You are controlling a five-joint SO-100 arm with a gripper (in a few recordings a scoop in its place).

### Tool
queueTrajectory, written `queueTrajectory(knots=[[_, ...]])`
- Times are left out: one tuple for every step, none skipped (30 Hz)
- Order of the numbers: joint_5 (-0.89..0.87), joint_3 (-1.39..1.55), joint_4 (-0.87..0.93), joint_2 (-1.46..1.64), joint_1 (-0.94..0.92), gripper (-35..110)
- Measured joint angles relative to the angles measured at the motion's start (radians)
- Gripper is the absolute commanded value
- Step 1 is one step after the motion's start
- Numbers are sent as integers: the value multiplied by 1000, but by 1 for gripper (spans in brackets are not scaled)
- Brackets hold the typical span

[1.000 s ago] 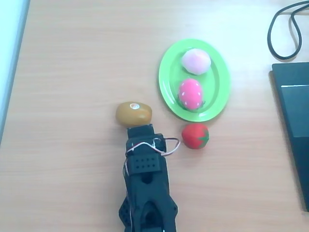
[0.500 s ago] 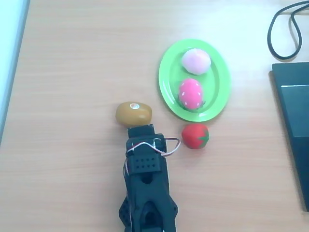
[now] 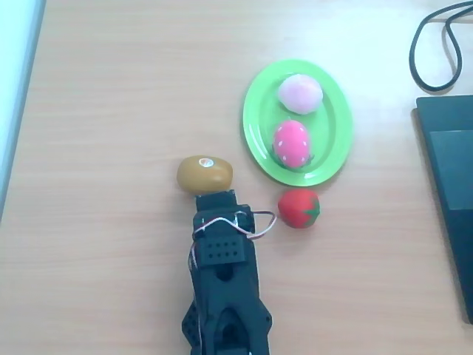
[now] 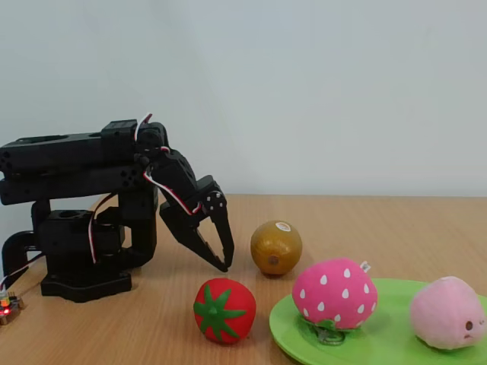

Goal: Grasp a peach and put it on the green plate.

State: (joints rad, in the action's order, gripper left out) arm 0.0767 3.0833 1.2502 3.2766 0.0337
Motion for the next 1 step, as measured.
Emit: queueTrajectory(knots=[[0,0,0,0,0,-8]])
